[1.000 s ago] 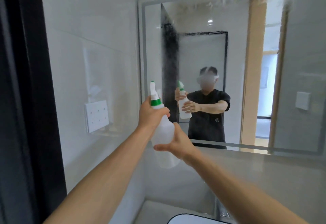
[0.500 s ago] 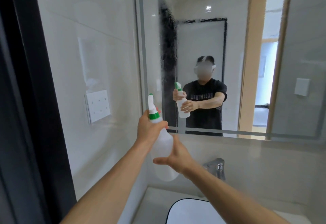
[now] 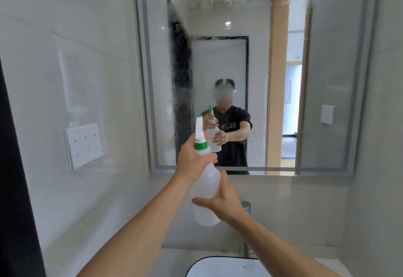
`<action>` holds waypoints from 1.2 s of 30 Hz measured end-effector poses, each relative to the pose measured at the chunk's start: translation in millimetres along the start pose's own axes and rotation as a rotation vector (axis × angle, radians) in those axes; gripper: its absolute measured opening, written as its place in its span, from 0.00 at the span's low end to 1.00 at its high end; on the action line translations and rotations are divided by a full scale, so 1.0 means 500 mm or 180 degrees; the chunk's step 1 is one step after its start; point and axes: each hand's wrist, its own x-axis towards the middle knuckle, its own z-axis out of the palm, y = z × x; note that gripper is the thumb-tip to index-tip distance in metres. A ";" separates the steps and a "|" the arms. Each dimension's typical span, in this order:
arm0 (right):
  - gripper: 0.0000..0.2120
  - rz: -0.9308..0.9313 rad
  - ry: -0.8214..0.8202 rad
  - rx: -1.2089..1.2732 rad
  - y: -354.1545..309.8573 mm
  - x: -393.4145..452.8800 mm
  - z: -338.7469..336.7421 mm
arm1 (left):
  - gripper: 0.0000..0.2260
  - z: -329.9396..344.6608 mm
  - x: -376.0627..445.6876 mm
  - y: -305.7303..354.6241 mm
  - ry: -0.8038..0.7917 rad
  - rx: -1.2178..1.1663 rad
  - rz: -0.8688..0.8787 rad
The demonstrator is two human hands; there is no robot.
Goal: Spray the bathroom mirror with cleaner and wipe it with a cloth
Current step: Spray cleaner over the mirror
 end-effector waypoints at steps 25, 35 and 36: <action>0.40 0.0174 0.0889 -0.0316 0.023 -0.036 -0.297 | 0.23 0.304 0.032 0.136 -0.0742 -0.0541 0.0367; 0.40 0.0226 0.1139 -0.0249 0.039 -0.069 -0.400 | 0.17 0.414 0.024 0.185 -0.0760 -0.0365 0.0465; 0.40 0.0231 0.1181 -0.0252 0.042 -0.073 -0.409 | 0.18 0.424 0.023 0.189 -0.0812 -0.0404 0.0450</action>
